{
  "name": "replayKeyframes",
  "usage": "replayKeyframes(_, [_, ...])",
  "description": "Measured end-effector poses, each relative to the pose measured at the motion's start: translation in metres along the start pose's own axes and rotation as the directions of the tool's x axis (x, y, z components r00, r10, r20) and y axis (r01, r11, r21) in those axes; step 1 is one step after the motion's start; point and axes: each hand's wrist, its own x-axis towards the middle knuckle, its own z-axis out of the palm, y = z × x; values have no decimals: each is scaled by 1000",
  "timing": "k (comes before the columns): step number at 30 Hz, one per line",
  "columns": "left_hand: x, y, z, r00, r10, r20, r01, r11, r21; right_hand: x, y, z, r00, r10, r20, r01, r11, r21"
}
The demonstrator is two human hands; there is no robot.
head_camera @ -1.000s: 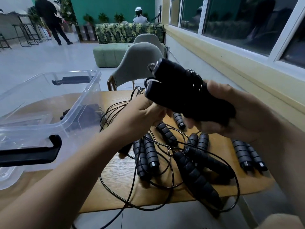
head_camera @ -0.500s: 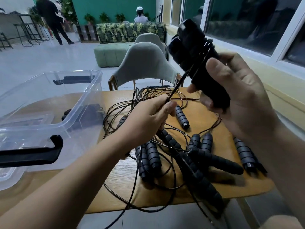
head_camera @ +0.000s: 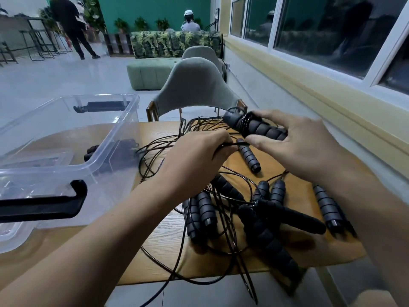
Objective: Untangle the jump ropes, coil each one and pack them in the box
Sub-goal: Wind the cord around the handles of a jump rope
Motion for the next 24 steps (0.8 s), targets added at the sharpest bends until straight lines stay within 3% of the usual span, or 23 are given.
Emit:
replayKeyframes(4, [0,-4,1,996,82,20,-83,994,72,3,0,-11,969,57,240,-13,983,-182])
replayKeyframes(8, [1,-6,-4,984,171,52,-176,977,124,1,-2,-21,885,71,460,20,982,-190])
replayKeyframes(12, [2,-11,-11,973,208,103,-219,970,108,0,3,-32,784,45,619,-18,999,-49])
replayKeyframes(17, [4,-9,-18,959,258,119,-271,956,110,1,8,-40,612,-25,790,-254,940,227])
replayKeyframes(24, [5,-3,-14,953,292,79,-300,948,107,-1,12,-46,534,-172,828,-378,827,415])
